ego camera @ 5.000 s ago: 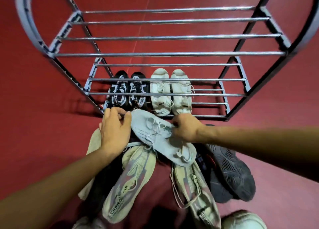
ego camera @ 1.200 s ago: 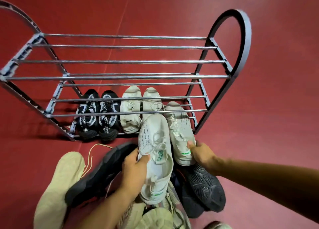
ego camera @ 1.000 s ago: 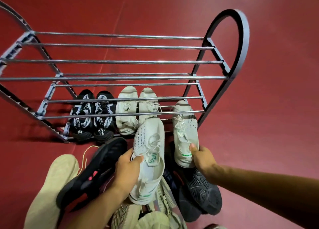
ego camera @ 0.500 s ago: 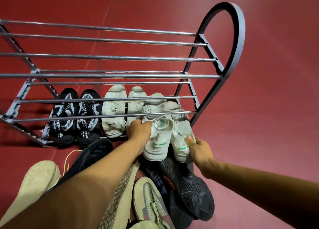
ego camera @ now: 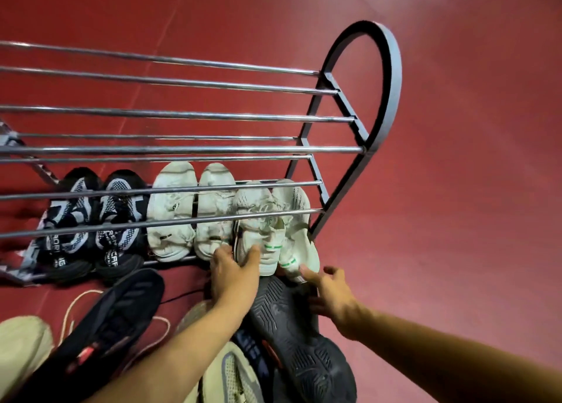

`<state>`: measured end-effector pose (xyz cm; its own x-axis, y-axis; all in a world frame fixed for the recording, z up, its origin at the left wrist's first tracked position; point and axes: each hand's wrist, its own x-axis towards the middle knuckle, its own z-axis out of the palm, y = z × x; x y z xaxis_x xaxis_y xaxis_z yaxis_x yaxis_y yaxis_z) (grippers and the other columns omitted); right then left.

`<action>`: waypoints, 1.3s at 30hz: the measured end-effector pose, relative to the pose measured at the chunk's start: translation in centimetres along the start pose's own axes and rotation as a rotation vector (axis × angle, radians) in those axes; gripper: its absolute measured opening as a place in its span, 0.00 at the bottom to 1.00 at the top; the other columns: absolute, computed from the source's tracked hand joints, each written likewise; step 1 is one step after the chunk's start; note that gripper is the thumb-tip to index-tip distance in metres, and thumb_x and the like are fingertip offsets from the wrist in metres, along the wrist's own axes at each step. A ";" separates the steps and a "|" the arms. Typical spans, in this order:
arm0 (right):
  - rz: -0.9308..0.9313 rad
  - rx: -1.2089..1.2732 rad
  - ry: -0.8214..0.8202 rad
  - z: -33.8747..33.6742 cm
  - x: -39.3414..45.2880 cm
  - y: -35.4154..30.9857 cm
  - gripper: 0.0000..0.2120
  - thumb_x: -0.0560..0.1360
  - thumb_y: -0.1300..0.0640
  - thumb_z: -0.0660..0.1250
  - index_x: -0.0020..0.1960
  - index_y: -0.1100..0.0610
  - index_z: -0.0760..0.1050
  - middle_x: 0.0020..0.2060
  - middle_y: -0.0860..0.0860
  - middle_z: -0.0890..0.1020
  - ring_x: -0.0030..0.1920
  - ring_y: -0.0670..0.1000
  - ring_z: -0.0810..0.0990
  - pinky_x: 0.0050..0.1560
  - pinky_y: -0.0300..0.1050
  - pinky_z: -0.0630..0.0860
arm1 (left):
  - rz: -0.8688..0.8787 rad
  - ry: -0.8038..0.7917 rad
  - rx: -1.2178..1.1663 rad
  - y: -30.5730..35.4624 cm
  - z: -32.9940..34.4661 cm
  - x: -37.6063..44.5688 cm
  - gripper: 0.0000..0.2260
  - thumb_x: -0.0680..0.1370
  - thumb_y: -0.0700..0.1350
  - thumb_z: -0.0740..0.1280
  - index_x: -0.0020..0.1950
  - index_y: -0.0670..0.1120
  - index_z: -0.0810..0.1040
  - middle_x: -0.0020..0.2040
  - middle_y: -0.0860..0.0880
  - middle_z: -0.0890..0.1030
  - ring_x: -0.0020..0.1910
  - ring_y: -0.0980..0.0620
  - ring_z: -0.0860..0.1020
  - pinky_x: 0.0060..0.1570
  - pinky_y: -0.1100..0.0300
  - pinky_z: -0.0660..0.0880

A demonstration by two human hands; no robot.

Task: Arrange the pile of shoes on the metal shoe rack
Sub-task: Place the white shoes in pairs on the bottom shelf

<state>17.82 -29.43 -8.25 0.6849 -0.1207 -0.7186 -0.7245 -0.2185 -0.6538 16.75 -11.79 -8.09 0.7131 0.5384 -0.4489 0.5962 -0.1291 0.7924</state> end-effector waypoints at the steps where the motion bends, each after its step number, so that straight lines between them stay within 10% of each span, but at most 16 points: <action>1: -0.027 -0.082 -0.015 0.2 0.0 0.6 0.37 0.67 0.43 0.78 0.66 0.52 0.62 0.55 0.53 0.80 0.53 0.55 0.82 0.56 0.55 0.81 | -0.072 -0.070 -0.018 -0.5 -0.1 -0.2 0.29 0.73 0.64 0.69 0.64 0.43 0.74 0.61 0.44 0.78 0.61 0.40 0.77 0.58 0.53 0.72; 6: -0.246 -0.128 0.235 3.3 0.2 -0.1 0.15 0.72 0.57 0.74 0.55 0.58 0.73 0.50 0.53 0.82 0.51 0.54 0.81 0.50 0.47 0.76 | -0.156 -0.108 -0.180 -0.4 0.3 2.1 0.33 0.57 0.69 0.64 0.45 0.43 0.81 0.45 0.43 0.85 0.45 0.38 0.83 0.52 0.42 0.81; 9: -0.166 -0.051 0.173 4.1 0.2 -1.4 0.21 0.67 0.51 0.77 0.54 0.59 0.75 0.48 0.54 0.84 0.48 0.55 0.83 0.50 0.51 0.80 | -0.165 -0.046 -0.199 1.6 -0.1 1.9 0.35 0.57 0.69 0.59 0.45 0.42 0.80 0.45 0.39 0.84 0.44 0.37 0.83 0.48 0.41 0.82; 13: -0.026 0.203 0.096 4.1 1.8 -3.1 0.35 0.54 0.42 0.78 0.53 0.64 0.79 0.44 0.59 0.87 0.44 0.60 0.87 0.50 0.60 0.84 | -0.184 -0.060 -0.139 1.7 -0.2 1.6 0.27 0.66 0.64 0.60 0.46 0.42 0.78 0.47 0.39 0.84 0.44 0.37 0.83 0.49 0.45 0.82; 21: -0.115 0.258 0.108 2.2 3.1 -4.5 0.12 0.74 0.73 0.63 0.56 0.68 0.77 0.44 0.61 0.82 0.40 0.59 0.82 0.40 0.51 0.82 | -0.211 -0.023 -0.240 2.1 0.9 1.9 0.14 0.81 0.50 0.57 0.42 0.42 0.73 0.37 0.40 0.79 0.23 0.46 0.75 0.33 0.56 0.75; 29: 0.011 0.318 0.136 3.3 4.6 -7.7 0.12 0.77 0.57 0.70 0.44 0.66 0.75 0.38 0.61 0.83 0.35 0.62 0.84 0.30 0.51 0.82 | -0.111 0.022 -0.161 2.4 1.4 2.8 0.16 0.82 0.47 0.55 0.45 0.38 0.75 0.33 0.42 0.79 0.26 0.48 0.78 0.29 0.61 0.68; 33: -0.041 0.227 0.190 3.9 5.8 -6.3 0.25 0.67 0.46 0.73 0.53 0.66 0.77 0.45 0.61 0.85 0.45 0.64 0.85 0.48 0.63 0.83 | -0.116 -0.027 -0.138 3.5 2.3 3.8 0.11 0.83 0.47 0.56 0.51 0.41 0.73 0.39 0.39 0.84 0.28 0.48 0.79 0.38 0.57 0.75; 39: -0.110 -0.046 0.095 3.4 6.5 -2.7 0.30 0.57 0.46 0.81 0.52 0.53 0.71 0.48 0.54 0.85 0.44 0.56 0.86 0.49 0.56 0.84 | -0.226 -0.061 -0.174 0.9 2.4 5.2 0.17 0.75 0.51 0.68 0.50 0.37 0.78 0.41 0.39 0.84 0.33 0.41 0.85 0.38 0.43 0.84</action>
<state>23.97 -26.34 -11.96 0.7660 -0.1838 -0.6160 -0.6416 -0.2791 -0.7145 21.91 -11.07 -10.71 0.5935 0.4854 -0.6420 0.6740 0.1362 0.7261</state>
